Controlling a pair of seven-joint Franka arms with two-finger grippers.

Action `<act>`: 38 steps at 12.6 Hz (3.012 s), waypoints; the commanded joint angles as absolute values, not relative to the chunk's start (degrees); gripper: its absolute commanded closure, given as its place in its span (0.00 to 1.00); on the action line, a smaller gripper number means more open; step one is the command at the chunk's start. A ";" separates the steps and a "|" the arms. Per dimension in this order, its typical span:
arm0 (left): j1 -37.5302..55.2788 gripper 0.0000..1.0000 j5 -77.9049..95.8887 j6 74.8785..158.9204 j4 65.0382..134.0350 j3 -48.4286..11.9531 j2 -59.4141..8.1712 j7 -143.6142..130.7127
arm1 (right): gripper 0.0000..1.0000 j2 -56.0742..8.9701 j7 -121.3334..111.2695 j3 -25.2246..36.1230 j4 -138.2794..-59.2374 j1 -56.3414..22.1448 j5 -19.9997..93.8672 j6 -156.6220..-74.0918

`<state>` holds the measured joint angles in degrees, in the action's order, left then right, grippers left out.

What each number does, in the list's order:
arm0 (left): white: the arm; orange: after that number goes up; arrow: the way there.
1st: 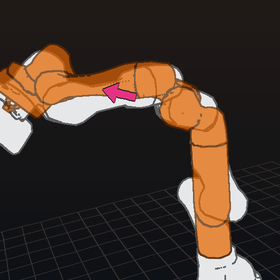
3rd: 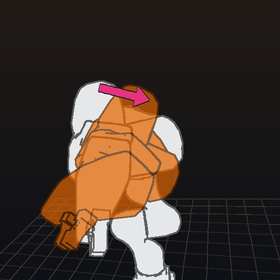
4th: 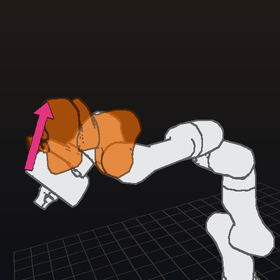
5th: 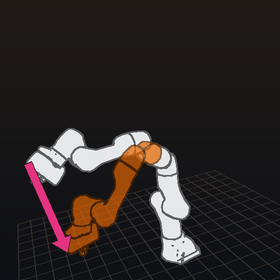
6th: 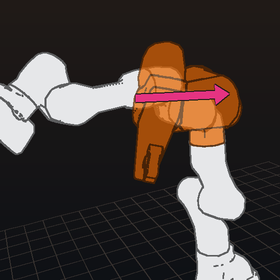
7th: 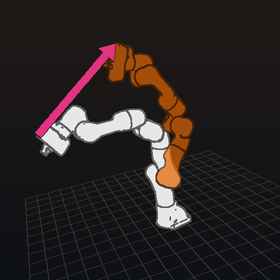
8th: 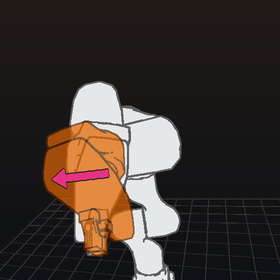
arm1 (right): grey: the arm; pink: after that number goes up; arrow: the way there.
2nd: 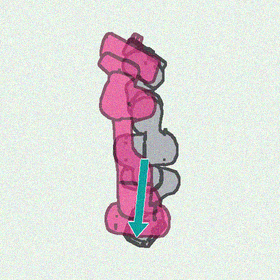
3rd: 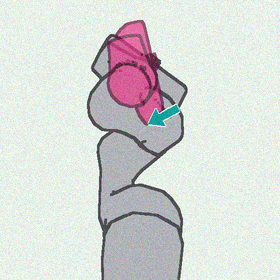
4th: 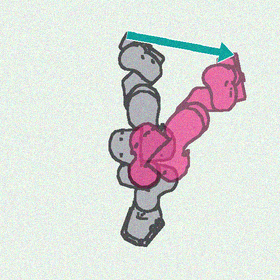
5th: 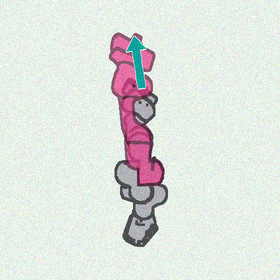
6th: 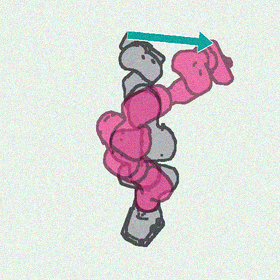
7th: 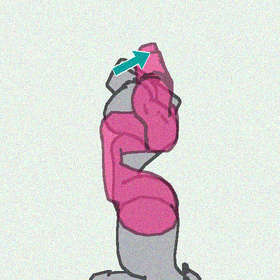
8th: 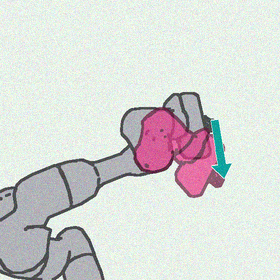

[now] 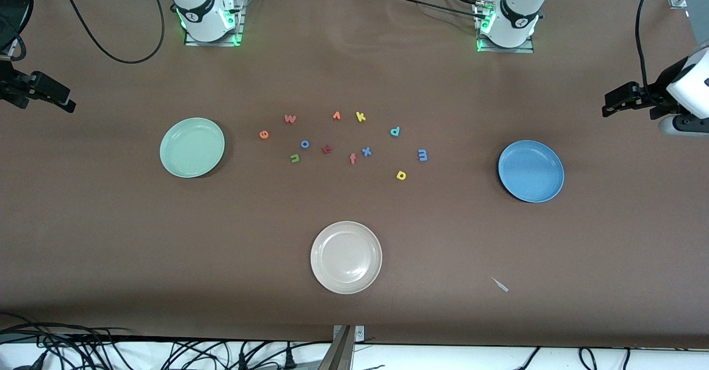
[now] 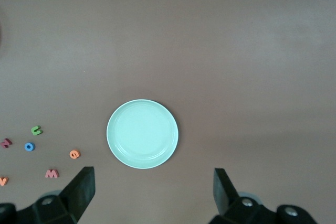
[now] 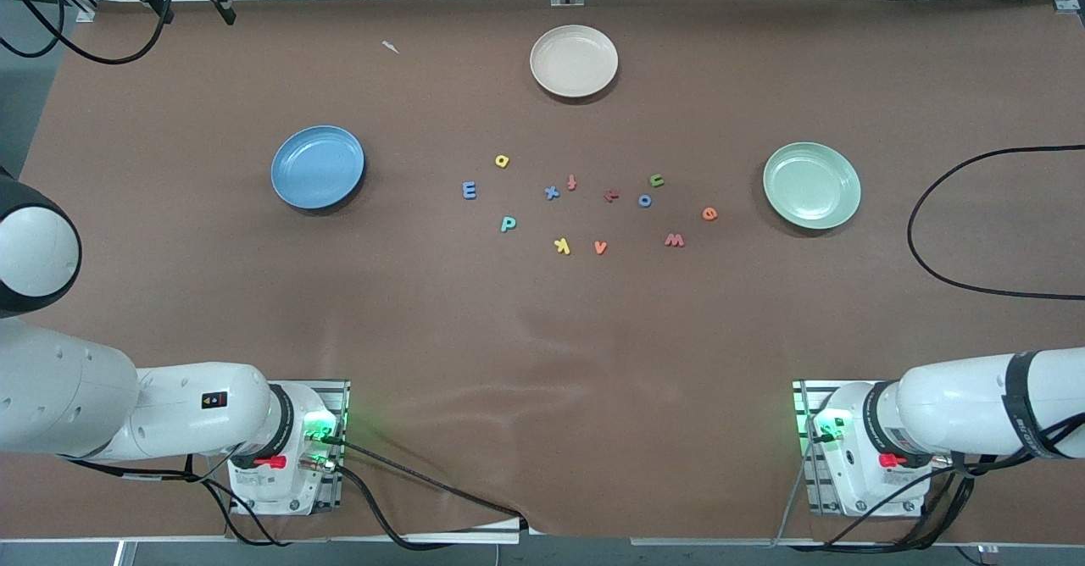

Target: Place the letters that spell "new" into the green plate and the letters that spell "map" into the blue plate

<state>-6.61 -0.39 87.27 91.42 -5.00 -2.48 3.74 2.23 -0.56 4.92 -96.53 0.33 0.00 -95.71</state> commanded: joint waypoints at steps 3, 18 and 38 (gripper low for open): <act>-6.59 0.00 0.79 87.28 91.14 -4.57 -2.11 5.19 | 0.00 3.08 -0.88 5.10 -97.03 0.09 0.97 -95.45; -7.29 0.00 0.88 87.97 91.58 -4.57 -2.11 7.29 | 0.00 3.08 -0.88 5.10 -97.03 0.09 0.97 -95.45; -7.47 0.00 0.44 89.12 92.11 -4.66 -2.72 6.42 | 0.00 2.99 -0.97 5.10 -97.03 0.09 0.97 -95.45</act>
